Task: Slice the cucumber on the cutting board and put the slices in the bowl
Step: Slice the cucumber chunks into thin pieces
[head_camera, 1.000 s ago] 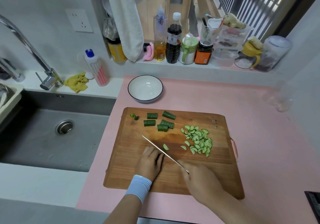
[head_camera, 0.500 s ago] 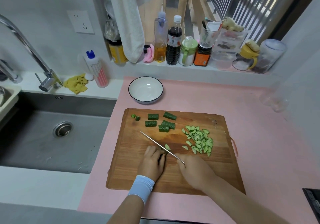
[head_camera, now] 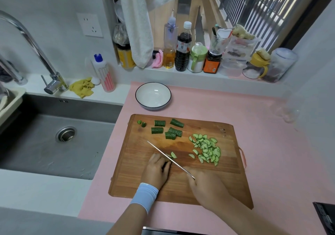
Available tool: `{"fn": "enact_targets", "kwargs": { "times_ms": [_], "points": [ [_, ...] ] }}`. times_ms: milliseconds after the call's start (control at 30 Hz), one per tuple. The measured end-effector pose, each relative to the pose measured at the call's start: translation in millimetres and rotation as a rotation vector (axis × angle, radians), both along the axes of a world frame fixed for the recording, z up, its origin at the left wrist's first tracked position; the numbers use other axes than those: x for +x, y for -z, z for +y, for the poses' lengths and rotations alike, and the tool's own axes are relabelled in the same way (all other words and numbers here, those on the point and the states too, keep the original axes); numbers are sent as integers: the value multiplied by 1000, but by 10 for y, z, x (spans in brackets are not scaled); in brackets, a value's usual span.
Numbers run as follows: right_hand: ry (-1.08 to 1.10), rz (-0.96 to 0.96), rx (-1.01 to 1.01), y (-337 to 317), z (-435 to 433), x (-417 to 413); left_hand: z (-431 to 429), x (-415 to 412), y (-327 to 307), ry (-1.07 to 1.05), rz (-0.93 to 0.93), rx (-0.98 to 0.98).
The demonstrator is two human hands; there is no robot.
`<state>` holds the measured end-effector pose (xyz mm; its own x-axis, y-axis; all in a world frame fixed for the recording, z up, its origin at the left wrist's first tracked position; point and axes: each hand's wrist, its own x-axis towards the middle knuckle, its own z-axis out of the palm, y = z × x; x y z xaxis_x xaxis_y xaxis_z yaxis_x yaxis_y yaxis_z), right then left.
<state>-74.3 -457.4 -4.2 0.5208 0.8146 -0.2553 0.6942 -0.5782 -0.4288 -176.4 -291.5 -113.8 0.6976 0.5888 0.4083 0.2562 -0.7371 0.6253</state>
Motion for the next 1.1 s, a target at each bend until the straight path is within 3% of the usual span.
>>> {"fn": "enact_targets", "kwargs": {
  "times_ms": [433,1100],
  "points": [
    [-26,90,-38,59,244,69,13,-9,21,-8,-12,1],
    [-41,26,2,-7,-97,61,26,-14,84,-5,-3,-29]
  ]
}}
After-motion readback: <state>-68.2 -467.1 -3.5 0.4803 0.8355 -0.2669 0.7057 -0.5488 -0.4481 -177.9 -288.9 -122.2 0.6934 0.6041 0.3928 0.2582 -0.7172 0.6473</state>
